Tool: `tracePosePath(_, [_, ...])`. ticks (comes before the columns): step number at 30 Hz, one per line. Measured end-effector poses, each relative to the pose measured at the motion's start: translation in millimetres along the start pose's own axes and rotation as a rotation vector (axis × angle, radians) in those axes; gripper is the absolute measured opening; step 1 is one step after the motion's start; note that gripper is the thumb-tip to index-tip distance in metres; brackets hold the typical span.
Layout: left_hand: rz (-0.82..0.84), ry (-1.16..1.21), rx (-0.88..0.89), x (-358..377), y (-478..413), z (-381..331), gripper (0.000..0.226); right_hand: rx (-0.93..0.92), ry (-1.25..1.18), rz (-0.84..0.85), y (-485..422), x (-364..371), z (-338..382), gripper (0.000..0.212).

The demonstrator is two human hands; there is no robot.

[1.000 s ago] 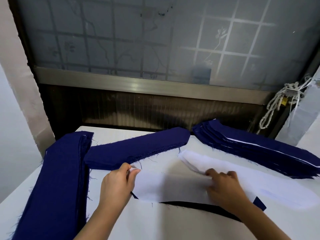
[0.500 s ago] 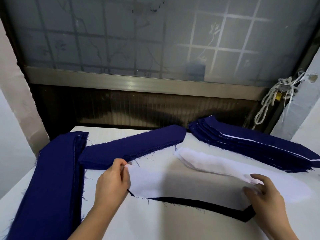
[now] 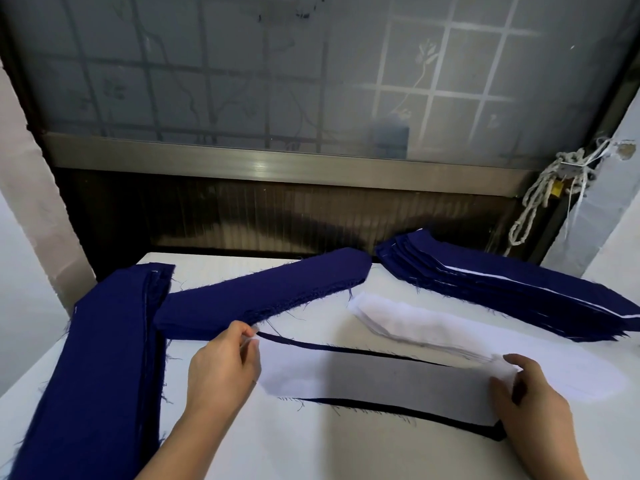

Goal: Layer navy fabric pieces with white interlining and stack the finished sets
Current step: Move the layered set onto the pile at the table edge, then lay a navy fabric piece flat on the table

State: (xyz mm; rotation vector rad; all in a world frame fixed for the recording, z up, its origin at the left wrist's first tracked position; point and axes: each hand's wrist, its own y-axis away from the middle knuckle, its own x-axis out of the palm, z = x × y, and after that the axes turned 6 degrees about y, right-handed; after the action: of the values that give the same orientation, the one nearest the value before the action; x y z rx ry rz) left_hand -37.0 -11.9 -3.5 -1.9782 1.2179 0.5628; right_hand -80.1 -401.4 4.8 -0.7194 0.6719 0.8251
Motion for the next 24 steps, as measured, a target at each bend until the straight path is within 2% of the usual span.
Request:
tracePosePath(9, [-0.046, -0.026, 0.085, 6.7, -2.7, 8.4, 0.009, -0.028, 0.334, -0.026, 7.6, 0.7, 6.8, 0.031])
tracePosePath(14, [-0.032, -0.011, 0.113, 7.2, -3.1, 11.1, 0.012, 0.0, 0.354, -0.024, 7.3, 1.4, 4.9, 0.028])
tracePosePath(18, [-0.052, 0.001, 0.226, 5.8, 0.9, 7.4, 0.005, 0.007, 0.293, -0.06, 5.7, 2.8, 4.8, 0.026])
tracePosePath(24, [0.029, -0.013, 0.253, 6.8, 0.0, 9.2, 0.01, 0.016, 0.251, -0.122, 5.5, 2.6, 2.4, 0.021])
